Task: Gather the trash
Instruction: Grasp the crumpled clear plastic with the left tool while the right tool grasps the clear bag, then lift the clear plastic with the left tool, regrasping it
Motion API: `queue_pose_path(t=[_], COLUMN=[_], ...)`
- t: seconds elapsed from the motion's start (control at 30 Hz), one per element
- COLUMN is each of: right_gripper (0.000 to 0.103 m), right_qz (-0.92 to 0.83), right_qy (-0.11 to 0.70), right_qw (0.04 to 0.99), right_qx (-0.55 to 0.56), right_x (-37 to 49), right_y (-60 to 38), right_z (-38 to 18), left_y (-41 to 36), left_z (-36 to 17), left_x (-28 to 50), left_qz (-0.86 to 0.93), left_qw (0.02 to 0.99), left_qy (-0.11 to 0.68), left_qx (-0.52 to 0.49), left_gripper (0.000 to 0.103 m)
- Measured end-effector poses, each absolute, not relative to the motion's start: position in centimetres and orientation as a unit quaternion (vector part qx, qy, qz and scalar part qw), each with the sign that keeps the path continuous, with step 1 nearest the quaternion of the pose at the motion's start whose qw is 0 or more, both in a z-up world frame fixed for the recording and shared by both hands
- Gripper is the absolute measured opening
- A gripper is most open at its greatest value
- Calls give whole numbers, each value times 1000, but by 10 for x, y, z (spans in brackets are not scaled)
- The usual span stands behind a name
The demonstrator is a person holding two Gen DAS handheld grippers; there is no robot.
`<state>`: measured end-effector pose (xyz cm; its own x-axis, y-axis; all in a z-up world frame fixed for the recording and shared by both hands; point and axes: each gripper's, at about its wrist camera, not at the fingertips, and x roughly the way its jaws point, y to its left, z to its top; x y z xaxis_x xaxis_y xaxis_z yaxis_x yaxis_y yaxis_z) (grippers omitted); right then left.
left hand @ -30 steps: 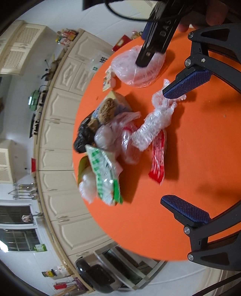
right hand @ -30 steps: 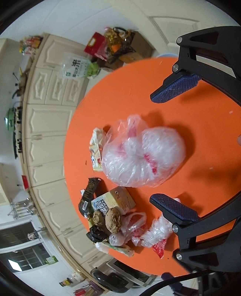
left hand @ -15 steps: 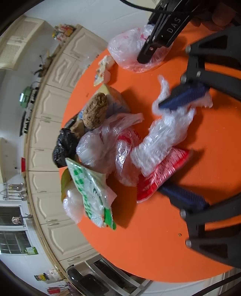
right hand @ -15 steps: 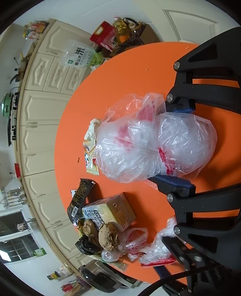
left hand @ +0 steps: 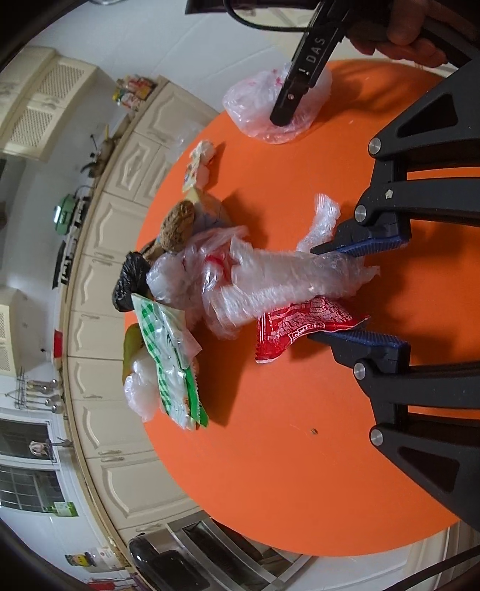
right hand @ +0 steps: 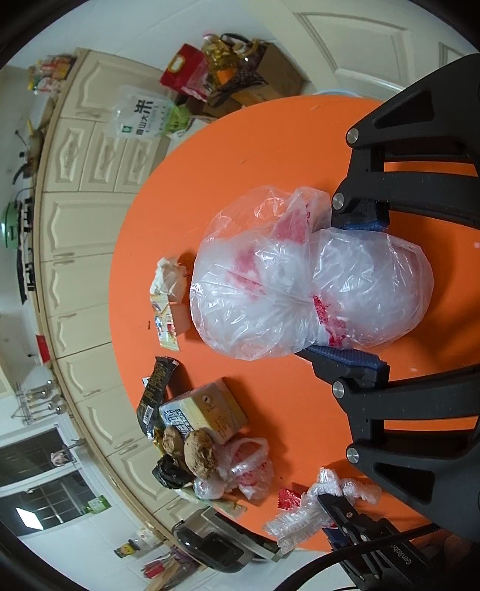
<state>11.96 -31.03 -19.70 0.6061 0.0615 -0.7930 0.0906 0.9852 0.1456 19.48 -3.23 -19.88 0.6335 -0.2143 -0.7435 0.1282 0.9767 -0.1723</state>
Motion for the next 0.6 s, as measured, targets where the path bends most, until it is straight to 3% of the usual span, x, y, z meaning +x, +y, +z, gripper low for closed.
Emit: queue_pose_path(t=[0.27,0.3,0.43,0.5,0.6], right_gripper=[45,45,45,45,45], right_qz=[-9,-8,-6,-5,-3], right_qy=[441,441,444,445,444], right_qw=[893,893,892,891,892], right_qx=[93,92,88,86,85], right_x=[97,95,89,87,84], right_y=[-309,-308,-302,-300,-297], right_z=[-190,-190,-189,-189,-188], left_y=[-21,-19,-22,-19,-16], left_z=[-197,-196,-192,-184,-174], left_x=[163,161,158,152,137], left_qz=[-107,-107,-89,-80,-77], left_qw=[902,900,896,902,908], left_qy=[416,418,433,423,409], left_qx=[-47,-51,-38,-37,-40], left_gripper=[32,36,67,72,72])
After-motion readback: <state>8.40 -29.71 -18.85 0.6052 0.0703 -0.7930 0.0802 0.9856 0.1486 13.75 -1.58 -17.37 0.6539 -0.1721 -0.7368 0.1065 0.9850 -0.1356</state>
